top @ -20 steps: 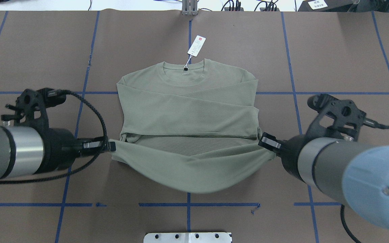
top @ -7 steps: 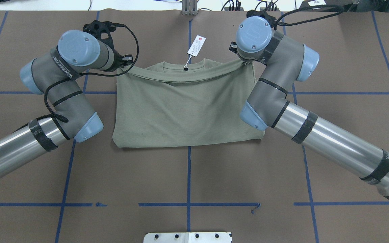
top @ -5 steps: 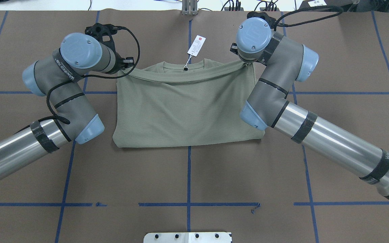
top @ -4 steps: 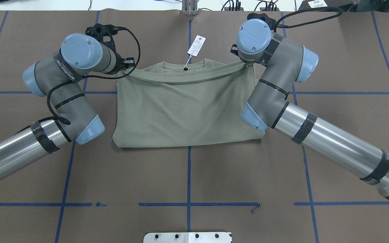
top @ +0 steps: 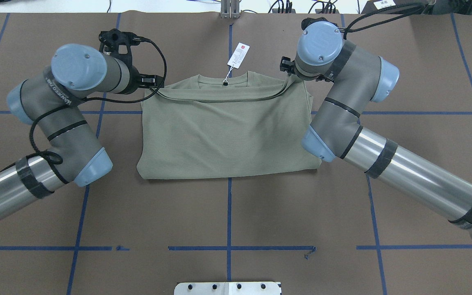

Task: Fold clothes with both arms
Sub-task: 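Lower the hem onto the collar and open both grippers, then withdraw the left gripper toward the robot while the right gripper holds near the collar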

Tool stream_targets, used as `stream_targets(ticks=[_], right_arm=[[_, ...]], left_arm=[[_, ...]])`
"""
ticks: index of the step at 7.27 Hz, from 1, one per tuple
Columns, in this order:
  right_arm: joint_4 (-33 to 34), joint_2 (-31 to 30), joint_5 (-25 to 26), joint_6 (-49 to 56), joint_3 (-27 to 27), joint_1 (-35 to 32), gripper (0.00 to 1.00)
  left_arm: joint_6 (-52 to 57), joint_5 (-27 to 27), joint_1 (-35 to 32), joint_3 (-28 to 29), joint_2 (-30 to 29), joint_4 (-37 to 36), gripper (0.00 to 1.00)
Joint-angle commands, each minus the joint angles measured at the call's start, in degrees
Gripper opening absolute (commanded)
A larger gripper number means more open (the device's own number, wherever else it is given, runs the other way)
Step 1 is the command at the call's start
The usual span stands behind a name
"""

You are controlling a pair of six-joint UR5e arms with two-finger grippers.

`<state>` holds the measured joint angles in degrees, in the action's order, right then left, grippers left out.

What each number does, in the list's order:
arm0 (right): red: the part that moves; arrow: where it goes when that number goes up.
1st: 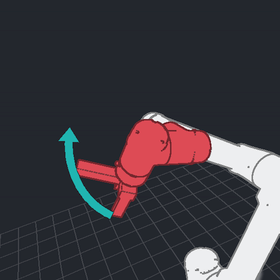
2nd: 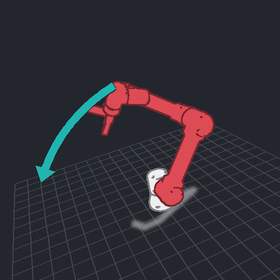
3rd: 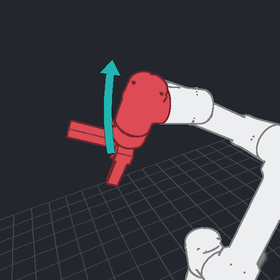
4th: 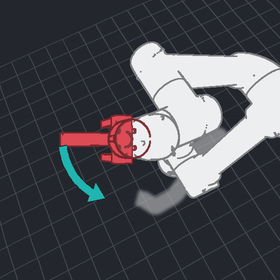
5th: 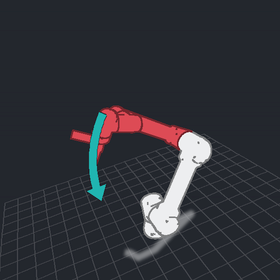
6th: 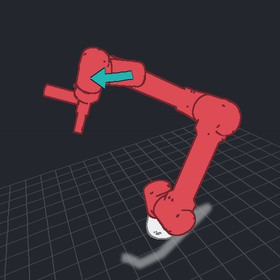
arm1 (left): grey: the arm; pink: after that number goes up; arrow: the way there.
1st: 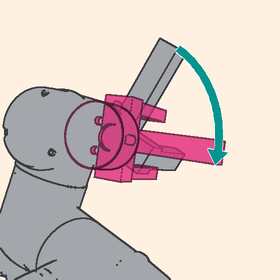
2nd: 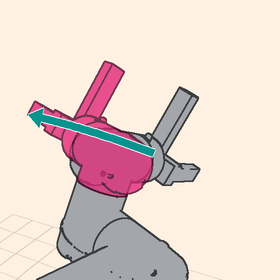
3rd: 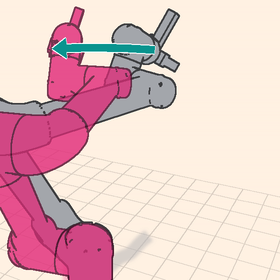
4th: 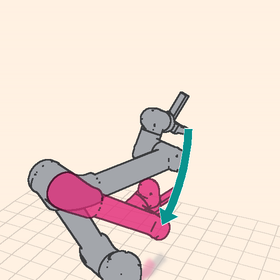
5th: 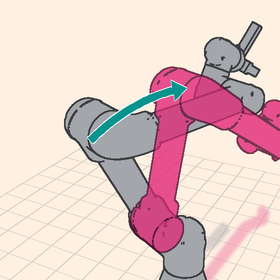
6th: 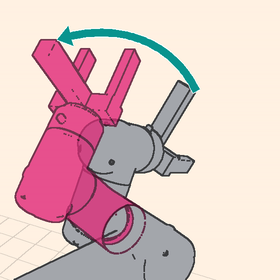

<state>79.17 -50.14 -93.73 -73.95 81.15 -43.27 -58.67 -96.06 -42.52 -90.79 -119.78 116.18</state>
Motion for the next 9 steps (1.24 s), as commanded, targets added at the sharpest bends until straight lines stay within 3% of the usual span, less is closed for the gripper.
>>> stream_targets(ticks=[1, 2, 3, 4, 8, 9], right_arm=[[-0.06, -3.2, -1.36, 1.62, 5.41, -0.33, 1.0], [-0.06, -3.12, -1.36, 1.62, 5.51, -0.24, 1.0], [-0.06, -3.2, -1.36, 1.62, 5.51, -0.24, 1.0], [-0.06, -3.2, -1.36, 1.62, 5.51, -0.24, 1.0], [-0.06, -3.2, -1.28, 1.44, 5.59, -0.24, 1.0], [-0.06, -3.2, -1.28, 1.53, 5.59, -0.24, 1.0]], left_arm=[[-2.91, -2.71, 3.56, -13.73, 10.82, 2.62, 1.0], [-9.81, -2.2, 7.33, -16.06, 15.15, 7.69, 1.0], [-17.62, 0.93, 11.63, -15.65, 17.89, 13.57, 0.89], [-24.23, 6.45, 16.28, -14.42, 18.26, 14.94, 0.79], [-26.58, 7.82, 18.0, -8.26, 18.44, 18.9, 0.75], [-27.1, 7.82, 18.0, -8.35, 18.1, 18.91, 0.63]])
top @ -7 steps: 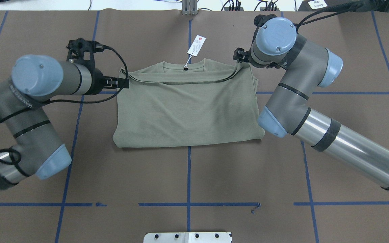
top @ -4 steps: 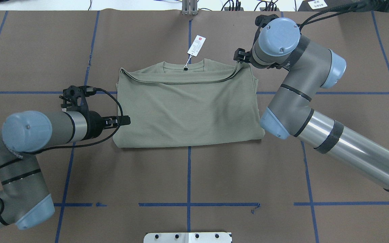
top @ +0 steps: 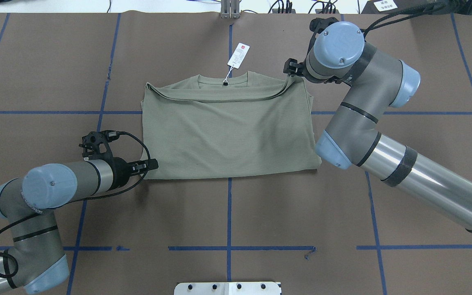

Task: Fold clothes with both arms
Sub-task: 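Withdraw the left gripper toward the robot while the right gripper holds near the collar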

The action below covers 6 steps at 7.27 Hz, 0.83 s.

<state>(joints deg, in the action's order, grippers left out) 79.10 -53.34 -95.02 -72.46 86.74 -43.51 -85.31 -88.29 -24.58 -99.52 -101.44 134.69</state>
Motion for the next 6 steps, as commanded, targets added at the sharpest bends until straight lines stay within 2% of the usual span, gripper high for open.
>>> stream_targets(ticks=[1, 2, 4, 6], right_arm=[[0.0, 0.07, 0.01, 0.04, 0.0, 0.0, 1.0], [0.0, 0.07, 0.01, 0.04, 0.0, 0.09, 1.0], [0.0, -0.01, 0.01, 0.12, -0.08, 0.09, 1.0], [0.0, -0.01, 0.01, 0.12, -0.08, 0.18, 1.0]], left_arm=[[-2.38, -0.04, 0.06, 0.3, -0.6, 0.4, 0.41], [-2.4, -0.04, 0.06, 0.12, -0.69, 0.4, 0.07], [-2.32, 0.05, 0.06, 0.21, -0.34, 0.31, 0.0], [-0.66, -0.39, -0.47, -2.06, 0.62, 0.13, 0.0]])
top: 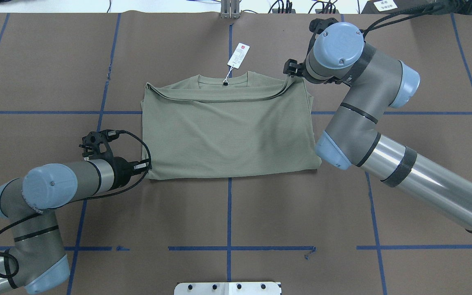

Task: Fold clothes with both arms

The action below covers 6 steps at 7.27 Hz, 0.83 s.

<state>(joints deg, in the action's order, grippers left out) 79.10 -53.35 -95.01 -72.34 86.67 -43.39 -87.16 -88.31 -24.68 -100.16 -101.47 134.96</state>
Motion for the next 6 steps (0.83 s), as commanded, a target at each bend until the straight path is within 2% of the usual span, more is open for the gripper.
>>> stream_targets(ticks=[1, 2, 4, 5, 6], right_arm=[[0.0, 0.0, 0.0, 0.0, -0.01, 0.06, 1.0], [-0.09, 0.0, 0.0, 0.0, -0.1, 0.06, 1.0], [0.0, 0.34, 0.18, -0.78, -0.1, 0.58, 1.0], [-0.09, 0.61, 0.09, -0.96, -0.1, 0.67, 1.0], [-0.09, 0.61, 0.09, -0.96, -0.01, 0.93, 1.0]], left_arm=[[7.46, -0.54, -0.8, -3.27, 3.44, -0.14, 0.0], [13.88, -0.37, -4.81, -2.59, 3.9, -0.31, 0.0], [25.93, -0.63, -15.52, 4.76, 2.6, 0.12, 0.0], [31.03, -0.72, -20.79, 10.02, -2.11, -0.13, 0.0], [34.21, -0.64, -24.41, 19.56, -9.46, -0.14, 0.0]])
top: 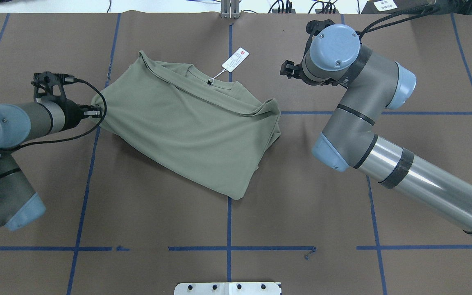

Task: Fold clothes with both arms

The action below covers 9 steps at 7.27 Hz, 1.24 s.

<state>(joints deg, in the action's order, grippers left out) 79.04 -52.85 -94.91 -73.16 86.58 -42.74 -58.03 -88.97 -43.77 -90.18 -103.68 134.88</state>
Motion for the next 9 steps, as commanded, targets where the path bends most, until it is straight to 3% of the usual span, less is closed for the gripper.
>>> stream_targets(ticks=[1, 2, 4, 5, 6, 8, 9], right_arm=[[-0.02, 0.29, -0.01, -0.23, 0.08, 0.37, 1.0], [-0.02, 0.38, 0.08, -0.32, 0.16, 0.55, 1.0], [-0.02, 0.2, 0.08, -0.75, 1.39, 0.99, 1.0], [-0.02, 0.46, 0.08, -1.89, 1.4, 1.6, 1.0], [0.06, 1.69, 0.34, -4.16, 0.79, 2.39, 1.0], [-2.63, 7.47, 1.39, -15.29, -4.02, 4.75, 0.97], [-7.44, 11.41, 3.57, -18.57, -9.71, 6.51, 0.96]], left_arm=[[8.17, 0.02, -7.97, 19.59, -15.07, -0.06, 0.0], [9.33, 0.11, -9.21, 28.74, -21.76, 0.03, 0.0], [11.0, 0.55, -9.75, 39.34, -28.93, 1.6, 0.0], [13.97, 0.46, -10.54, 39.29, -28.6, 3.09, 0.3], [15.05, 0.11, -10.72, 37.29, -26.51, 5.19, 0.99], [14.44, -9.68, -11.68, 26.43, -20.55, 6.97, 1.0], [14.09, -11.47, -11.6, 21.41, -17.2, 6.97, 1.0]])
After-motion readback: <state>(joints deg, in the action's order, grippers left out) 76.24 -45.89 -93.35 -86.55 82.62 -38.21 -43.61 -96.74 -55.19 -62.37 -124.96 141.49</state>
